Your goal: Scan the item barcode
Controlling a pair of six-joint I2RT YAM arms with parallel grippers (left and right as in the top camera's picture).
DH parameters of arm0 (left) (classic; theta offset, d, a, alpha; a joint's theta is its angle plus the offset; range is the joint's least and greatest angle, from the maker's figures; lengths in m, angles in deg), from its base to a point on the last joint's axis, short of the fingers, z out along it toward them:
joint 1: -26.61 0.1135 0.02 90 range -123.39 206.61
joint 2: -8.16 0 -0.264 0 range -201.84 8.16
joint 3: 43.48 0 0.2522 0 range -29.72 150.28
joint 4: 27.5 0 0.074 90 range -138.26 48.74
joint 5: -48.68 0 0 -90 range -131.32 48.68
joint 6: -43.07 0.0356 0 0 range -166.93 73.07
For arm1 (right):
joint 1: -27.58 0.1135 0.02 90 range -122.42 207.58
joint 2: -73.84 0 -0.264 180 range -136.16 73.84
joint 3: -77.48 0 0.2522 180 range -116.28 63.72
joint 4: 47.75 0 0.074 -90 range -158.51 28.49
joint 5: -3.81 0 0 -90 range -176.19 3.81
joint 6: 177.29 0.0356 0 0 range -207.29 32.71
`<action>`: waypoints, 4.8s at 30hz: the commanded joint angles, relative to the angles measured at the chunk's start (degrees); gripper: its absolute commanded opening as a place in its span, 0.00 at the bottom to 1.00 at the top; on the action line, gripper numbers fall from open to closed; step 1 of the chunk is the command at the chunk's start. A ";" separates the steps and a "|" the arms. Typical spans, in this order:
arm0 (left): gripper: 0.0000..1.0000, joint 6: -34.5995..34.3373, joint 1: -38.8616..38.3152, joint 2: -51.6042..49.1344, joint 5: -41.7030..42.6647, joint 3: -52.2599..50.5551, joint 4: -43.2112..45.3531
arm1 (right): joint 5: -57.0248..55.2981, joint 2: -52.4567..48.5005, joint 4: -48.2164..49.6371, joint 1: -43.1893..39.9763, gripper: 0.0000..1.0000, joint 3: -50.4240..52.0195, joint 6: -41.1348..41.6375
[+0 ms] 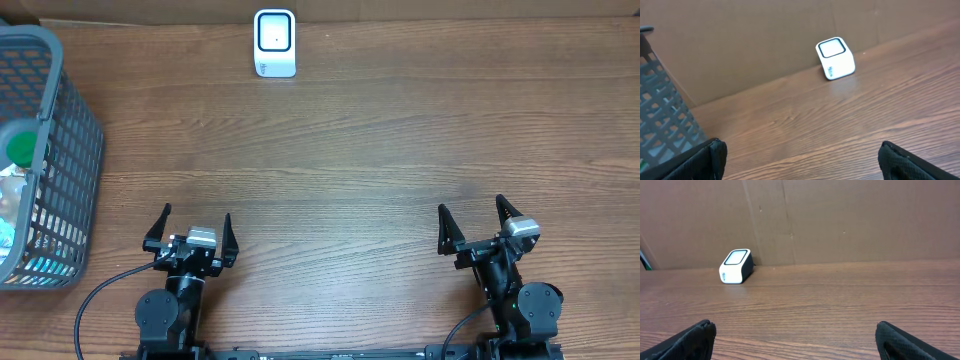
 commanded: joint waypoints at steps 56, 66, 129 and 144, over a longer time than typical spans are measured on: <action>1.00 -26.73 15.67 -91.71 5.11 125.33 -69.09 | 0.04 0.68 0.28 -0.13 1.00 0.61 -0.02; 1.00 -40.28 33.68 -93.13 -6.12 127.29 -66.20 | 0.04 0.68 0.28 -0.13 1.00 0.61 -0.02; 0.65 -18.73 38.64 -133.41 -3.08 128.74 -60.54 | 0.04 0.68 0.28 -0.13 1.00 0.61 -0.02; 0.67 -21.33 38.10 -133.35 -3.26 137.63 -68.30 | 0.04 0.68 0.28 -0.13 1.00 0.61 -0.02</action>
